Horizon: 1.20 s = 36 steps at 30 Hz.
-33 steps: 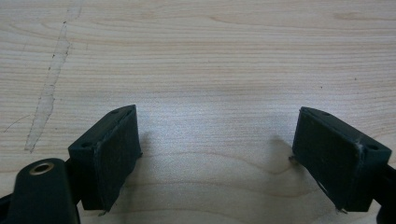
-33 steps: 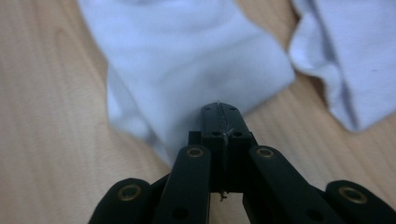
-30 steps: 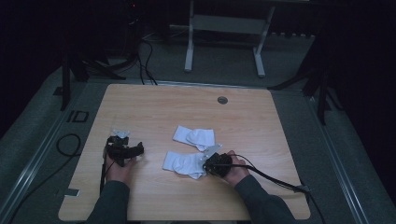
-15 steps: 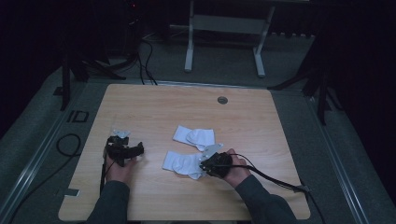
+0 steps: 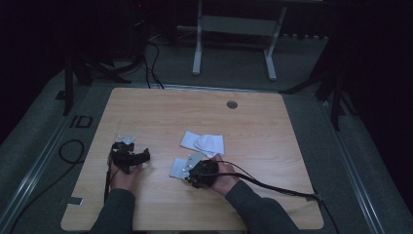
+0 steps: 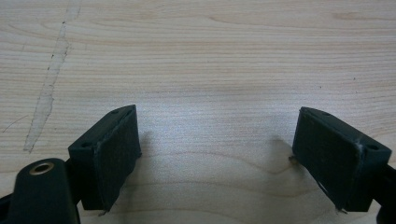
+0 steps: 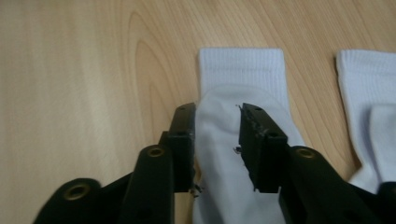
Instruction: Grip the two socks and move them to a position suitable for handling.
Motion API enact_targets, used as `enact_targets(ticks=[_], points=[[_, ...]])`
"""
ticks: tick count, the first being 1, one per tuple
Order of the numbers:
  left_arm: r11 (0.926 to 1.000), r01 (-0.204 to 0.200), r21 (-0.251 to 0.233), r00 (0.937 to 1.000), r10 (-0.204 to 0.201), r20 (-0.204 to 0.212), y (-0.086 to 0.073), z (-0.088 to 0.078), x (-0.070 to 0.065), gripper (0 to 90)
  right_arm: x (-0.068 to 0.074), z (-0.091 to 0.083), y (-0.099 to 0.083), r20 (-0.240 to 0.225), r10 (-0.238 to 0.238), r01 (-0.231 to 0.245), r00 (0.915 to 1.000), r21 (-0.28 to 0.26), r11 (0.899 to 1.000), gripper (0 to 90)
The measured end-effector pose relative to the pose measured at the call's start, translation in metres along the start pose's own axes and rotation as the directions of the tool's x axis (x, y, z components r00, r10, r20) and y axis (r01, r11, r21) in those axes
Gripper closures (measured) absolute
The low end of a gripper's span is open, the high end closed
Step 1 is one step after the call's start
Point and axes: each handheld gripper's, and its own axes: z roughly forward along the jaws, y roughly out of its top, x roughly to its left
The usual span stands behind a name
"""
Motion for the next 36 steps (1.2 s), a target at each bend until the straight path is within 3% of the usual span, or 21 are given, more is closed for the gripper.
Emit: enact_targets(ticks=[4,9,11,13,16,24,30,36], points=[[1.0000,-0.001,-0.002,1.0000,0.001,0.002,0.000,0.000,0.000,15.0,-0.005,0.020,-0.001,-0.037,0.044,-0.043,0.9984,0.013,0.999,55.0],[1.0000,-0.004,-0.002,1.0000,0.004,0.003,0.000,0.000,0.000,15.0,-0.007,0.032,-0.002,-0.052,0.056,-0.055,0.9970,0.024,0.998,53.5],[1.0000,-0.004,-0.002,1.0000,0.004,0.003,0.000,0.000,0.000,15.0,-0.009,0.035,-0.003,-0.052,0.065,-0.064,0.9965,0.030,0.998,58.6],[1.0000,-0.004,-0.002,1.0000,0.004,0.003,0.000,0.000,0.000,15.0,-0.010,0.035,-0.003,-0.046,0.065,-0.064,0.9968,0.030,0.998,70.7],[1.0000,-0.003,-0.002,1.0000,0.003,0.003,0.000,0.000,0.000,15.0,-0.012,0.030,-0.002,-0.044,0.066,-0.065,0.9969,0.010,0.998,84.5],[1.0000,-0.004,-0.002,1.0000,0.004,0.003,0.000,0.000,0.000,15.0,-0.014,0.014,0.000,-0.016,0.072,-0.072,0.9973,-0.021,0.997,86.6],[1.0000,-0.003,-0.002,1.0000,0.003,0.003,0.000,0.000,0.000,15.0,-0.020,-0.013,0.003,0.032,0.082,-0.080,0.9961,-0.061,0.995,86.4],[1.0000,-0.003,-0.003,1.0000,0.003,0.003,0.000,0.000,0.000,15.0,-0.025,-0.029,0.001,0.072,0.083,-0.078,0.9939,-0.074,0.994,86.2]])
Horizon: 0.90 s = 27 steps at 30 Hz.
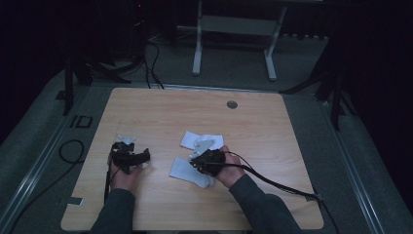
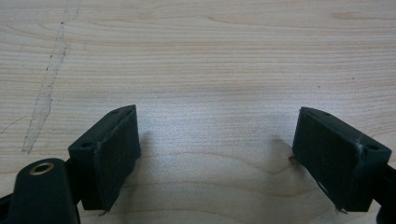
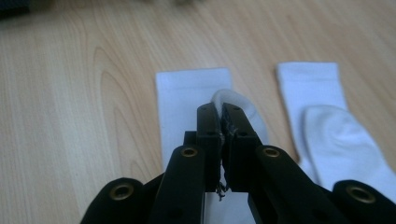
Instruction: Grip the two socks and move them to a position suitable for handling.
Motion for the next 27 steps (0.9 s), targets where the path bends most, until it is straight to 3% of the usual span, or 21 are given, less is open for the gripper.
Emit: enact_targets(ticks=[13,27], points=[[1.0000,0.001,0.000,1.0000,-0.001,0.000,0.000,0.000,0.000,15.0,-0.029,-0.036,-0.034,0.090,0.109,-0.108,0.9900,-0.016,0.994,86.4],[1.0000,0.001,0.000,1.0000,-0.001,0.000,0.000,0.000,0.000,15.0,-0.035,-0.058,-0.067,0.128,0.207,-0.202,0.9700,-0.049,0.978,86.1]])
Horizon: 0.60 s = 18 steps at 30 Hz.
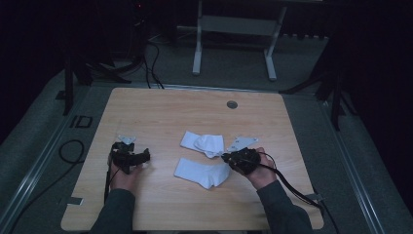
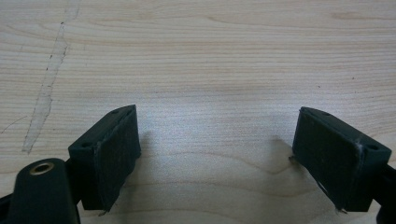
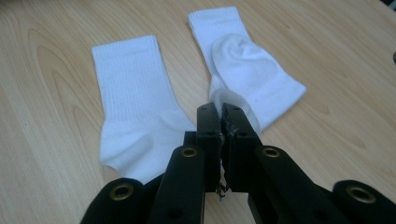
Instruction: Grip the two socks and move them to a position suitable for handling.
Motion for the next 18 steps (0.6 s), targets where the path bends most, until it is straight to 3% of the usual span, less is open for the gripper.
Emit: enact_targets(ticks=[10,18], points=[[1.0000,0.000,-0.001,1.0000,0.000,0.000,0.000,0.000,0.000,15.0,-0.013,-0.007,-0.024,0.018,0.069,-0.069,0.9975,-0.005,0.998,85.5],[1.0000,0.000,-0.002,1.0000,0.000,0.002,0.000,0.000,0.000,15.0,-0.026,-0.012,-0.056,0.047,0.130,-0.132,0.9904,0.040,0.990,83.1]])
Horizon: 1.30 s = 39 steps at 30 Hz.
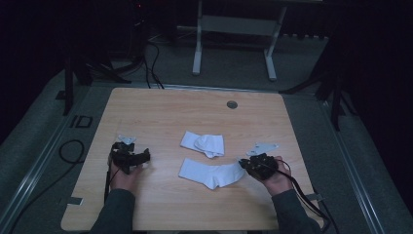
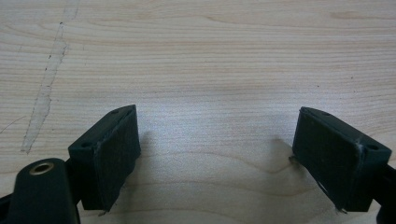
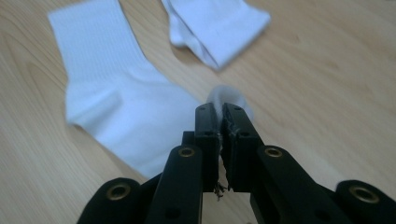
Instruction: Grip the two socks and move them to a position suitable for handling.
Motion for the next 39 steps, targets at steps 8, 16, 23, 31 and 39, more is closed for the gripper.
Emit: enact_targets(ticks=[8,16,23,31,39], points=[[1.0000,-0.004,0.002,1.0000,0.004,0.001,0.000,0.000,0.000,15.0,-0.013,-0.014,-0.012,0.059,0.035,-0.035,0.9977,0.004,0.999,59.4],[1.0000,-0.003,0.001,1.0000,0.003,0.000,0.000,0.000,0.000,15.0,-0.008,0.007,-0.017,0.061,-0.028,0.021,0.9977,0.111,0.994,76.0],[1.0000,-0.003,0.002,1.0000,0.003,0.000,0.000,0.000,0.000,15.0,-0.004,0.032,-0.026,0.051,-0.039,0.029,0.9979,0.176,0.984,81.9],[1.0000,-0.003,0.002,1.0000,0.003,0.000,0.000,0.000,0.000,15.0,0.008,0.035,-0.021,-0.005,-0.071,0.071,0.9975,0.166,0.984,80.0],[1.0000,-0.004,0.003,1.0000,0.004,0.000,0.000,0.000,0.000,15.0,0.026,0.038,-0.012,-0.109,-0.107,0.124,0.9884,0.166,0.978,74.7]])
